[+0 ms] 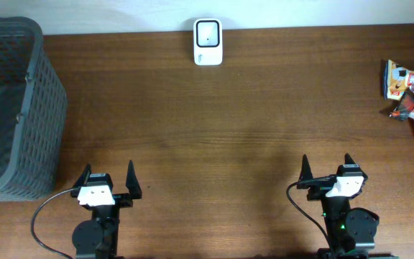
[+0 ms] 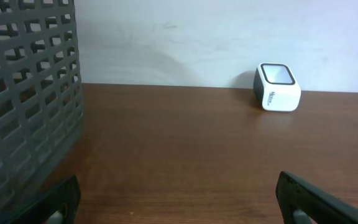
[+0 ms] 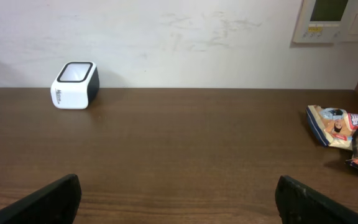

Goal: Scan the item barcode

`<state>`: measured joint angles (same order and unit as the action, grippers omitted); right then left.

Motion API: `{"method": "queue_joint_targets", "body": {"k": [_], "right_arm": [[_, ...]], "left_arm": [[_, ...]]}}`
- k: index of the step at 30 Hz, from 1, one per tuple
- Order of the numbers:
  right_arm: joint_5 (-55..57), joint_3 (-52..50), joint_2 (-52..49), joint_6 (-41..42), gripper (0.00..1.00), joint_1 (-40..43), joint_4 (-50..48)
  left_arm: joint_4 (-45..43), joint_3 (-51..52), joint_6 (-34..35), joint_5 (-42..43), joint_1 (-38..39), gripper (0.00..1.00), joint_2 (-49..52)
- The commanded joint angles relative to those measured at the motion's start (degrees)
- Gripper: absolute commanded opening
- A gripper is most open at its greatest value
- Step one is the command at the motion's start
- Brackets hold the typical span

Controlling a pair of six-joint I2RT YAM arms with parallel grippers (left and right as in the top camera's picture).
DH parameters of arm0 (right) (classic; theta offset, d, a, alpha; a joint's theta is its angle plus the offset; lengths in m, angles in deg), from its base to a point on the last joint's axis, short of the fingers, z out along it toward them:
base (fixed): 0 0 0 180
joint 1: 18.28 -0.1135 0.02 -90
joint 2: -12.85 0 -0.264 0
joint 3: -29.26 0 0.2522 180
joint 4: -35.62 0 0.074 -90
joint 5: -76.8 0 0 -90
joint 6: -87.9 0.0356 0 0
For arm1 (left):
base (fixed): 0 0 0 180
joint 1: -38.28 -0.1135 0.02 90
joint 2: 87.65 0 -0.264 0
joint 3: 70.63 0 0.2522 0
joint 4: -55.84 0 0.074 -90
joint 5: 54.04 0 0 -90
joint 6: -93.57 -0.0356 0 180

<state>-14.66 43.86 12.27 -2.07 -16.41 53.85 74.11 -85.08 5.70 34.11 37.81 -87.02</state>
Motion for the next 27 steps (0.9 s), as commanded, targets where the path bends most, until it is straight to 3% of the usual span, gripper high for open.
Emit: {"method": "queue_joint_targets", "body": {"k": [1,27], "right_arm": [[0.5,-0.5,0.4,0.5,0.99,-0.3,0.1],[0.4,-0.5,0.4,0.5,0.99,-0.3,0.1]], "left_arm": [[0.4,0.2,-2.0,1.5,-0.3,0.99,-0.3],[0.3,0.2,-2.2,1.0,0.3,0.99,-0.3]]}}
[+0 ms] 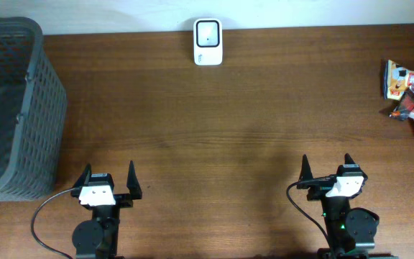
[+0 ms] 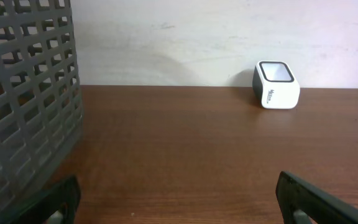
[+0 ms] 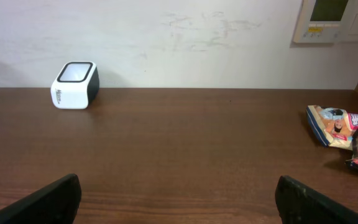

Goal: Scan the item barcode

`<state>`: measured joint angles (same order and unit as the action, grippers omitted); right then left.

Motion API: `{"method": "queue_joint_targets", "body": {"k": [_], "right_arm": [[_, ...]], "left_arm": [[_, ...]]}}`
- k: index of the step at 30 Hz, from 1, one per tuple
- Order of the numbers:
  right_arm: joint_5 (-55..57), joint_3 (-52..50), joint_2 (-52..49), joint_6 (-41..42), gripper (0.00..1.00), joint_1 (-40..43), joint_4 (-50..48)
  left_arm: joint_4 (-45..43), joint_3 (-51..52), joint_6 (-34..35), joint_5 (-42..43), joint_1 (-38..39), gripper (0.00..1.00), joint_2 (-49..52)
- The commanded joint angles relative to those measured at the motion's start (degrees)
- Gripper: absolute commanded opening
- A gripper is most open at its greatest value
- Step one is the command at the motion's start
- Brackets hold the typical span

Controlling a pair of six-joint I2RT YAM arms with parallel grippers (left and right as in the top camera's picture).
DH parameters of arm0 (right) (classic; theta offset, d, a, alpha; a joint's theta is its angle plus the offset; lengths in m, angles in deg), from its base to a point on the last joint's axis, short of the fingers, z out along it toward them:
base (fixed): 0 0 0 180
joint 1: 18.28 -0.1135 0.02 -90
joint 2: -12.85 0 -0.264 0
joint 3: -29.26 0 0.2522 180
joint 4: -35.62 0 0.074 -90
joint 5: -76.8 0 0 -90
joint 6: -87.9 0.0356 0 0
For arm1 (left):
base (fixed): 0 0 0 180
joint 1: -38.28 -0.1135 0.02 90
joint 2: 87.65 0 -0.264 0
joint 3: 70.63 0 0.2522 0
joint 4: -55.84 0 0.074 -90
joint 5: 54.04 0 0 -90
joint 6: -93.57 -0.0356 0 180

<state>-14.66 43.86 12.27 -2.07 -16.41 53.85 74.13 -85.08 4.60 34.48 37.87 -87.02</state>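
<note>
A white barcode scanner (image 1: 208, 42) with a dark window stands at the table's far edge, also seen as the scanner (image 2: 276, 86) and the scanner (image 3: 74, 85). Snack packets (image 1: 412, 92) lie in a pile at the right edge; the packets (image 3: 345, 130) show at the right of the right wrist view. My left gripper (image 1: 107, 180) rests open at the near left, far from both. My right gripper (image 1: 325, 168) rests open at the near right. Nothing is between either pair of fingers.
A tall grey mesh basket (image 1: 9, 108) stands at the left side, close to the left arm; its wall (image 2: 23, 106) fills the left of the left wrist view. A wall panel (image 3: 340, 18) hangs behind the table at the right.
The left wrist view has shifted very slightly, the scanner sitting a touch higher in frame. Nothing else has changed; both grippers remain open at the near edge.
</note>
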Motion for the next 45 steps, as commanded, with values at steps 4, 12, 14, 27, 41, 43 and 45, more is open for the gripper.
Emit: {"method": "queue_joint_targets", "body": {"k": [4,12,14,27,41,43,45], "right_arm": [[0.4,-0.5,0.4,0.5,0.99,-0.3,0.1],[0.5,-0.5,0.4,0.5,0.99,-0.3,0.1],[0.5,-0.5,0.4,0.5,0.99,-0.3,0.1],[1.0,-0.5,0.4,-0.3,0.99,-0.4,0.2],[0.7,-0.5,0.4,-2.1,0.99,-0.3,0.1],[0.7,-0.5,0.4,-2.1,0.99,-0.3,0.1],[0.7,-0.5,0.4,-2.1,0.99,-0.3,0.1]], "left_arm": [[0.3,0.2,-1.1,0.7,0.2,0.99,-0.3],[0.3,0.2,-1.1,0.7,0.2,0.99,-0.3],[0.3,0.2,-1.1,0.7,0.2,0.99,-0.3],[0.3,0.2,-1.1,0.7,0.2,0.99,-0.3],[0.3,0.2,-1.1,0.7,0.2,0.99,-0.3],[0.3,0.2,-1.1,0.7,0.2,0.99,-0.3],[0.3,0.2,-1.1,0.7,0.2,0.99,-0.3]]}}
